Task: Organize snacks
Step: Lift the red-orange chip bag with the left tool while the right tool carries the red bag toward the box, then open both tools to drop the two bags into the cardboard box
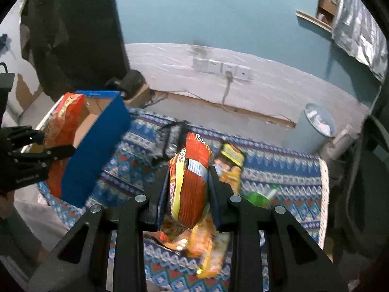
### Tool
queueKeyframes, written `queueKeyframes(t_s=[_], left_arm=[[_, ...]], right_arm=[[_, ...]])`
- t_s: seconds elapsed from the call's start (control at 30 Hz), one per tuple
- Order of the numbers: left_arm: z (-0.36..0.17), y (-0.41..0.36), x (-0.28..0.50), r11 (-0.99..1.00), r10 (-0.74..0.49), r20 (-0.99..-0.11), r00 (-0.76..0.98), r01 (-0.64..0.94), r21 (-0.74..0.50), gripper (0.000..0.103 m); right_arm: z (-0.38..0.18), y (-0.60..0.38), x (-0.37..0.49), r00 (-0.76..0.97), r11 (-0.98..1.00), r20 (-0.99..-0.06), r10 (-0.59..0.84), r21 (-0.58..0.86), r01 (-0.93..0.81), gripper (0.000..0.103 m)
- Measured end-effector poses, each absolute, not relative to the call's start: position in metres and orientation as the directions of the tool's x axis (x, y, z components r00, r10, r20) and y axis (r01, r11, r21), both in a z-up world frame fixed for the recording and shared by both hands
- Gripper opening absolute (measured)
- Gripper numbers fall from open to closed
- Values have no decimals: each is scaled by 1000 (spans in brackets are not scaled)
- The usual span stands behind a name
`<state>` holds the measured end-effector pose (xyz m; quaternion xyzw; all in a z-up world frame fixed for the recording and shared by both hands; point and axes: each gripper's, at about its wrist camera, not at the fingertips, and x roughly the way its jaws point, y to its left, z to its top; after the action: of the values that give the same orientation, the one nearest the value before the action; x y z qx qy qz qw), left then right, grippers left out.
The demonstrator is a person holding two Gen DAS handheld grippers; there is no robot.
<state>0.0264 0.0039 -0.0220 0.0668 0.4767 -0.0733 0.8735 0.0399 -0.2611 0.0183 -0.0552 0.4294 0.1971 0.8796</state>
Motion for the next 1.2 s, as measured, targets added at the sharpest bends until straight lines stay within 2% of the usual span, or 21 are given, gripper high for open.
queueKeyframes(t_s=[0.7,1.2], left_arm=[[-36,116,26,999,33,-844,536,1,39,40],[-59,166,22,995,60,-873,484,-97,14,40]], right_arm=[[33,-103,68,450,790,-764,463,125,-600,28],[11,-14,69,317,702,-798,513,178,-689,28]])
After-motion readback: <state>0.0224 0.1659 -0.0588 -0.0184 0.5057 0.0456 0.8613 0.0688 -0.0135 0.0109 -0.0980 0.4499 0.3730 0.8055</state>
